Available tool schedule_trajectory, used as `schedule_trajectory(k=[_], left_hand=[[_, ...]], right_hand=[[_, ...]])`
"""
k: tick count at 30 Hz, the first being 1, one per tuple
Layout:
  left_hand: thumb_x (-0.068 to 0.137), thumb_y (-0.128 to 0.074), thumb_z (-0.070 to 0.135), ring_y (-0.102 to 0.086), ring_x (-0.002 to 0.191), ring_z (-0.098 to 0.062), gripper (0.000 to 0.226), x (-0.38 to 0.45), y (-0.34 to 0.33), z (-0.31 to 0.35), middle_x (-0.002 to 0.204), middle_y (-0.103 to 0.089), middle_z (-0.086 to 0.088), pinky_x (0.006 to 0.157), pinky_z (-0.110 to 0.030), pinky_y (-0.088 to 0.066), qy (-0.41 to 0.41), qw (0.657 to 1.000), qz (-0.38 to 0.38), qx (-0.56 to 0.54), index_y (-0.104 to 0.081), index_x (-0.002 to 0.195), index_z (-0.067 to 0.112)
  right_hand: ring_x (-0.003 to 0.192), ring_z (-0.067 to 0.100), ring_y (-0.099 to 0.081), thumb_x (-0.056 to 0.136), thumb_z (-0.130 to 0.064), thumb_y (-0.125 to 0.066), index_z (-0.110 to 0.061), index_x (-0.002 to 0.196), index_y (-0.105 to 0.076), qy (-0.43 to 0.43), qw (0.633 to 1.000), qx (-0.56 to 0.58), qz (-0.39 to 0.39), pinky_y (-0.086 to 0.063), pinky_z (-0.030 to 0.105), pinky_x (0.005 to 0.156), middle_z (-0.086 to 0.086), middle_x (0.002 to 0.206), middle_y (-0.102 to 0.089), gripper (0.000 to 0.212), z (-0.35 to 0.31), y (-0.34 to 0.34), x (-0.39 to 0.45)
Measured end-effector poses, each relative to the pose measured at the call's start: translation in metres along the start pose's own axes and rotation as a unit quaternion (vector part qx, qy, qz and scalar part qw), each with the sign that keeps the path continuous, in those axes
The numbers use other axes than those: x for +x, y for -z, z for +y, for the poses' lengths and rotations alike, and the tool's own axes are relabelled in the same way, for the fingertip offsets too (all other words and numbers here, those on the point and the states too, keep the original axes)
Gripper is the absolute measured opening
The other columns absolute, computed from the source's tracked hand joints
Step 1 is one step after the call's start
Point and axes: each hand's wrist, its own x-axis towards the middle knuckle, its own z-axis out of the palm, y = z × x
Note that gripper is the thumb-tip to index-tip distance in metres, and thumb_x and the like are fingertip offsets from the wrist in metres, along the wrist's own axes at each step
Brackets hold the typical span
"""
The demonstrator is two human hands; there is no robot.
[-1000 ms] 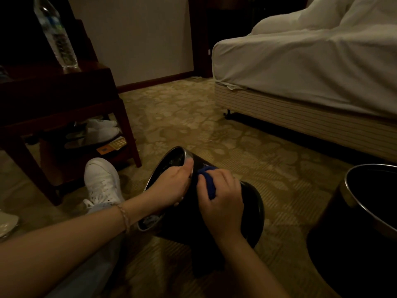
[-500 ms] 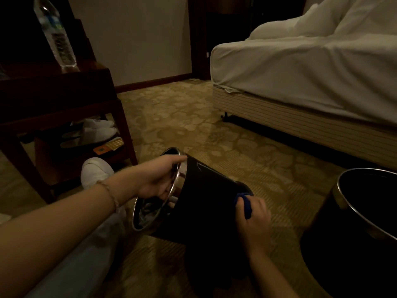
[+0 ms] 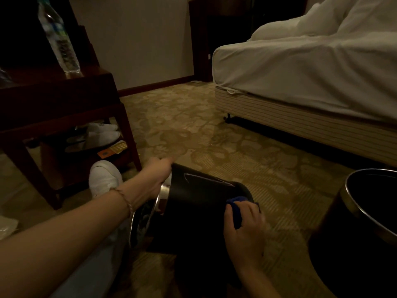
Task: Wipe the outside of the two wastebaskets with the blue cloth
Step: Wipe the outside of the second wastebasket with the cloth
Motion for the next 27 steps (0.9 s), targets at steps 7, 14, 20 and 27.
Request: schedule_trajectory(k=[7, 14, 20, 27], left_hand=[[0.099, -0.049, 0.028, -0.064, 0.074, -0.022, 0.032, -0.024, -0.014, -0.019, 0.089, -0.068, -0.017, 0.060, -0.029, -0.047, -0.107, 0.992, -0.009, 0.066, -0.067, 0.098, 0.001], [0.099, -0.045, 0.034, -0.058, 0.059, -0.016, 0.035, -0.030, -0.024, -0.035, 0.062, -0.058, -0.001, 0.063, -0.038, -0.048, -0.229, 0.965, -0.028, 0.125, -0.060, 0.073, 0.015], [0.093, -0.051, 0.026, -0.067, 0.079, -0.033, 0.030, -0.031, -0.034, -0.029, 0.086, -0.068, -0.019, 0.074, -0.047, -0.055, -0.141, 0.986, -0.066, 0.061, -0.066, 0.091, 0.001], [0.097, -0.036, 0.053, -0.056, 0.061, -0.018, 0.057, -0.021, -0.037, -0.034, 0.057, -0.059, 0.000, 0.062, -0.032, -0.043, -0.150, 0.984, -0.046, 0.078, -0.059, 0.065, 0.012]], right_hand=[[0.096, 0.016, -0.052, 0.093, -0.046, -0.049, -0.025, 0.106, -0.065, 0.129, 0.991, -0.009, -0.019, -0.045, 0.023, 0.072, -0.006, 0.110, -0.062, 0.029, -0.073, -0.007, -0.011], [0.100, 0.019, -0.055, 0.094, -0.040, -0.056, -0.019, 0.112, -0.066, 0.124, 0.992, 0.013, -0.035, -0.032, 0.005, 0.090, -0.001, 0.117, -0.059, 0.030, -0.040, -0.014, -0.031], [0.099, 0.021, -0.055, 0.093, -0.037, -0.057, -0.015, 0.111, -0.067, 0.107, 0.993, 0.048, -0.001, -0.032, 0.008, 0.094, 0.002, 0.117, -0.058, 0.029, -0.041, -0.016, -0.037], [0.099, 0.018, -0.056, 0.095, -0.037, -0.057, -0.014, 0.109, -0.068, 0.127, 0.989, 0.079, 0.007, -0.034, 0.009, 0.090, 0.001, 0.113, -0.063, 0.029, -0.056, -0.018, -0.007]])
